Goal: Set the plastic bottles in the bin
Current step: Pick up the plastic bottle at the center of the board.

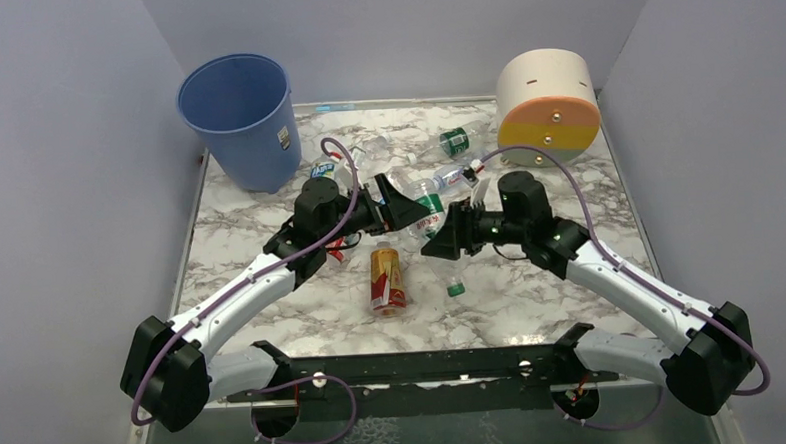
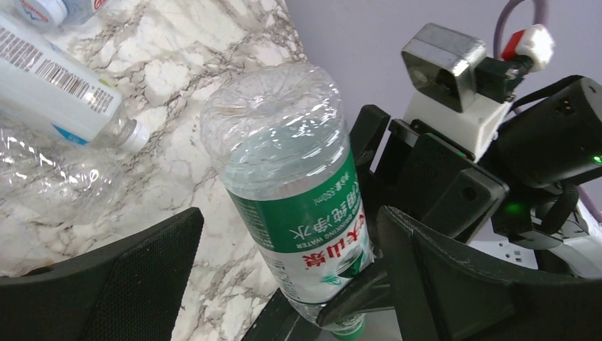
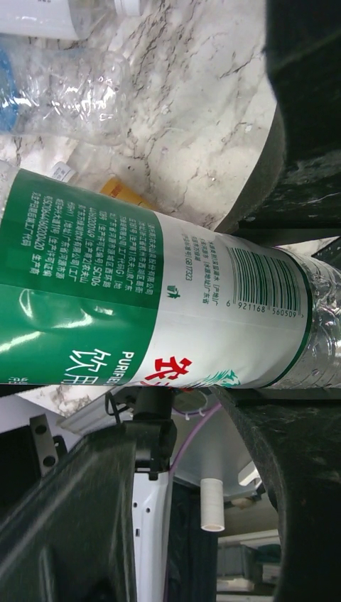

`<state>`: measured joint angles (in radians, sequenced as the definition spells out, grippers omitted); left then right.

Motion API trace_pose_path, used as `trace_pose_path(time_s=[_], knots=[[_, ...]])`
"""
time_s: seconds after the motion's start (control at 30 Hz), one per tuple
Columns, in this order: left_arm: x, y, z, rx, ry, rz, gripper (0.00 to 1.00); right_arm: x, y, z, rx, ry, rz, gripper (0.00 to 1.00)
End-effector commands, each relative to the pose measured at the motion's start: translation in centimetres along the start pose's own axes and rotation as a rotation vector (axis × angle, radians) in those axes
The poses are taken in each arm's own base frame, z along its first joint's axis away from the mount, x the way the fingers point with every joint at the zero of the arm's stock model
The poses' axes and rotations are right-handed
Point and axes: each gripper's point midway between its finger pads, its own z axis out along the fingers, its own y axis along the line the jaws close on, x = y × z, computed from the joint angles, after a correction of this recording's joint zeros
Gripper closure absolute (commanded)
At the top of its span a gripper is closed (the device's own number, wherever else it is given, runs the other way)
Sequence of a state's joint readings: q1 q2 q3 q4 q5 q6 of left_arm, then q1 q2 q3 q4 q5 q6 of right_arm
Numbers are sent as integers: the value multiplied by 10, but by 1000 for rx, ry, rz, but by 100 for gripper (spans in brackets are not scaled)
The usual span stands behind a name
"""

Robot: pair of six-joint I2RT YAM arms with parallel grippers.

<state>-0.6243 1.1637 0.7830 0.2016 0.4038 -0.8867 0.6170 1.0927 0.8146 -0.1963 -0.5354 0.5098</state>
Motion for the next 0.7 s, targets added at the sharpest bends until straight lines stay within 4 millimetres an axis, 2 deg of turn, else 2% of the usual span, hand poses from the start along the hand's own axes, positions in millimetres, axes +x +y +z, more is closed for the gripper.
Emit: trace_pose_path(time_s=[0.0,0.4,0.67], knots=[[4,-4,-3,26,-3,2,1,-9,12,6,-16,-44,-15,43],[2,-4,-7,14,-14,14,1,1,31,30,-32,-4,-40,43],[3,-1,-11,-2,-17,31,7,0,28,36,3,-17,-40,43]])
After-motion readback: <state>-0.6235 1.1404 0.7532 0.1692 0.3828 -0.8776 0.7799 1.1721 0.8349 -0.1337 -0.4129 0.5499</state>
